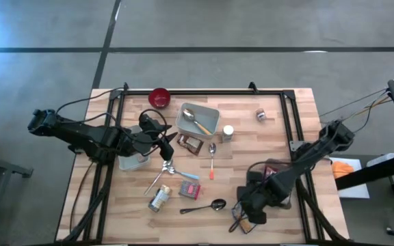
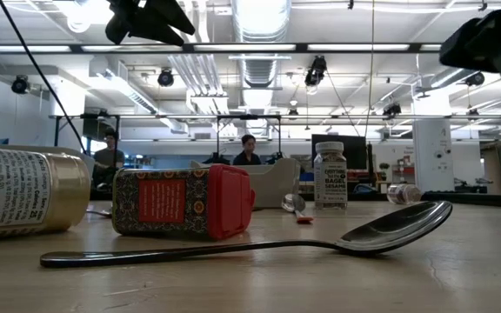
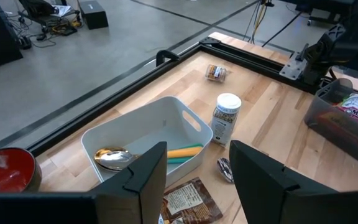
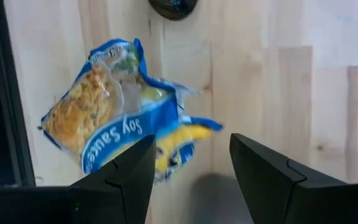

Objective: Pick & Place Food Item
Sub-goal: Put the blue noodle pack into the black bin

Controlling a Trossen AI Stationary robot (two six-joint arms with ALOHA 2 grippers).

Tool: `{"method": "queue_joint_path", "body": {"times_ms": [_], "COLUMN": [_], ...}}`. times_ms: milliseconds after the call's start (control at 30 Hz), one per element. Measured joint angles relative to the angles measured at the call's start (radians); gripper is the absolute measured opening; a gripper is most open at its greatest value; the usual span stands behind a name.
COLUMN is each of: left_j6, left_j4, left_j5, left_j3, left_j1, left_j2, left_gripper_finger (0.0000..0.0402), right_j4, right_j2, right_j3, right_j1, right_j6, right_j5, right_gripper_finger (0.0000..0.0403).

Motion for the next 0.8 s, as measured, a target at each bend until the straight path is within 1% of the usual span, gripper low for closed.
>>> {"method": "queue_joint_path", "body": {"times_ms": [33,200,333,567,800], "left_j6": [0.0,0.0,-0.003,-0.006,-0.006], "left_j4": [0.0,0.0,0.0,-0.001,-0.001], "left_j5": [0.0,0.0,0.011,0.015,0.015], "left_j3": [0.0,0.0,0.0,0.0,0.0], "left_j1": [0.0,-0.001,-0.001,-0.001,0.0], "left_j2": [0.0,0.0,0.0,0.0,0.0], "left_gripper_finger": [0.0179,0.0179,0.0179,0.0179,0.0179], "right_j4": [0.0,-0.001,0.001,-0.018,-0.032], "right_j2": [0.016,0.082,0.121,0.168,0.164], "right_j3": [0.013,0.081,0.122,0.145,0.145], "right_j1": [-0.006,-0.031,-0.037,-0.06,-0.079], "right_j6": [-0.012,-0.069,-0.113,-0.174,-0.194], "right_j5": [-0.008,-0.117,-0.176,-0.164,-0.144], "right_gripper_finger": [0.0204,0.0204,0.0204,0.0204,0.0204]}}
